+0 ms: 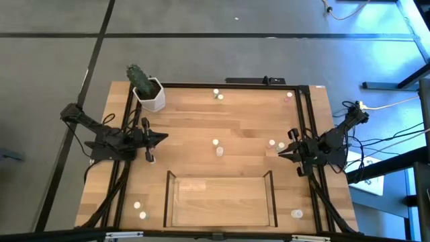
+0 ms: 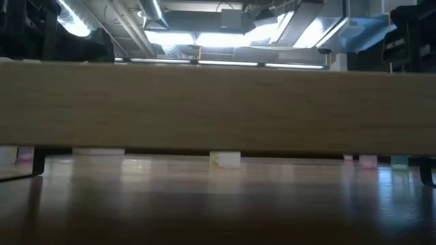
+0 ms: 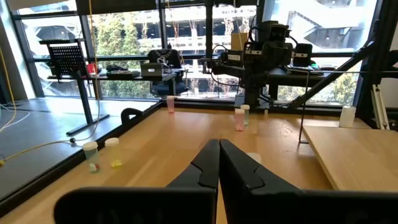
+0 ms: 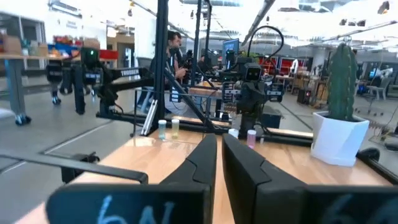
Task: Pick and place medicine bottles onto shelf by color
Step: Put the left white pill bottle on the shelf
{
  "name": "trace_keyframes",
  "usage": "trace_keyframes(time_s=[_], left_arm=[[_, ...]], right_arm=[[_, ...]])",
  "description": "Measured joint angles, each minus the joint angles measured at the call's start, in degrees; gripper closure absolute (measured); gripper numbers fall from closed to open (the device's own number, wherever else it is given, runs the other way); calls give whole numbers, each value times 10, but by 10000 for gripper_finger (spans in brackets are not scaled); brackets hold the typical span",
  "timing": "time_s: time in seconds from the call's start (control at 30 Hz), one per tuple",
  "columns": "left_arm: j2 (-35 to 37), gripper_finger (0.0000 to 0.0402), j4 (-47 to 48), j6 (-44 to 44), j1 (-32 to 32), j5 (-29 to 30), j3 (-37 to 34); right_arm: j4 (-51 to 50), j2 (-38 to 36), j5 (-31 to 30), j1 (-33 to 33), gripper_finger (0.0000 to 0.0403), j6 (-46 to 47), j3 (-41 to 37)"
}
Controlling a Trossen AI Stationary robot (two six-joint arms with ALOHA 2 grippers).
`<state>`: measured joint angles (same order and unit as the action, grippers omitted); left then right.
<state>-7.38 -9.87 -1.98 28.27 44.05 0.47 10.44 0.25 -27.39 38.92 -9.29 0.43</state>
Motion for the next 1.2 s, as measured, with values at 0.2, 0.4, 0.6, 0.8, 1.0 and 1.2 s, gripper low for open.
trace_keyframes(time_s=[0.2,0.4,0.6,0.8,1.0,1.2], left_arm=[[0,401,0,0,0,0,0],[0,401,0,0,0,0,0],[0,401,0,-1,0,0,0],[0,401,-4,-14,0,21,0],[-1,401,-12,-118,0,-19,66],[-42,401,72,-156,0,-9,235]], right_arm=[[0,0,0,0,373,0,0],[0,0,0,0,373,3,0],[0,0,0,0,373,77,0],[0,0,0,0,373,88,0],[-1,0,0,0,373,58,0],[-1,0,0,0,373,56,0]])
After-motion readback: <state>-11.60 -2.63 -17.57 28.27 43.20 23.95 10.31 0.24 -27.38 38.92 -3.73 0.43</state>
